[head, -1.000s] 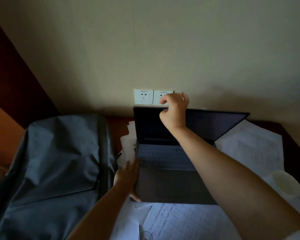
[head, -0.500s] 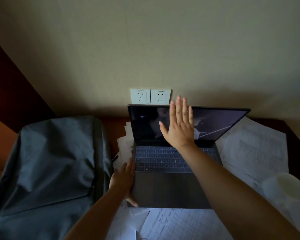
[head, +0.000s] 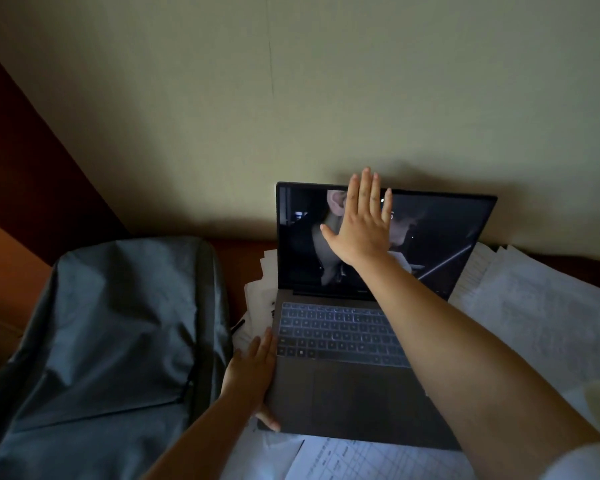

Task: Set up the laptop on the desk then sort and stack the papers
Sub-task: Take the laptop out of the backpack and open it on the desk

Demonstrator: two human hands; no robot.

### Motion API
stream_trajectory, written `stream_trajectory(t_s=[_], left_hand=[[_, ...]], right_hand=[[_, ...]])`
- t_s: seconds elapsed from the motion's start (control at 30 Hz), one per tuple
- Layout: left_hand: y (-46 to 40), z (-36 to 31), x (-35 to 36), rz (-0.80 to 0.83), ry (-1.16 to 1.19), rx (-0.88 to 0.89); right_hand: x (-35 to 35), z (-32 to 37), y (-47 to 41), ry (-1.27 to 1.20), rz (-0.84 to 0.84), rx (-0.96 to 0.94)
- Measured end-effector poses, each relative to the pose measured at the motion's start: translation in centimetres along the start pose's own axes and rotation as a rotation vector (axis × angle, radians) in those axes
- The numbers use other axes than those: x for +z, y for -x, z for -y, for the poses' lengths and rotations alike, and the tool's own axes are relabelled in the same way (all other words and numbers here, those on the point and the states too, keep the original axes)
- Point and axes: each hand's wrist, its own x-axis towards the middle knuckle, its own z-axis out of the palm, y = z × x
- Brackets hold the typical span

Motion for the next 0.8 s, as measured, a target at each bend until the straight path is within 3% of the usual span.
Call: stream_trajectory(t_s=[0.13,0.23,0.47,0.8], left_hand=[[0.0,0.0,0.1,0.002,0.022,-0.001],[0.1,0.1,0.1,-0.003,0.028,0.007],[1.0,0.0,-0.8,0.032,0.221,0.005],[3.3,-0.6,1.1,-0.051,0.607,-0.068]], right_hand=[[0.2,-0.5,1.5,-0.026,-0.098,-0.025],[0.8,-1.2,4.0,-0.083,-0.081,0.032],[2.6,-2.8,11.5,-0.143,0.321,0.111],[4.0,-0.1,20.5,-0.209,0.659,-0.049]])
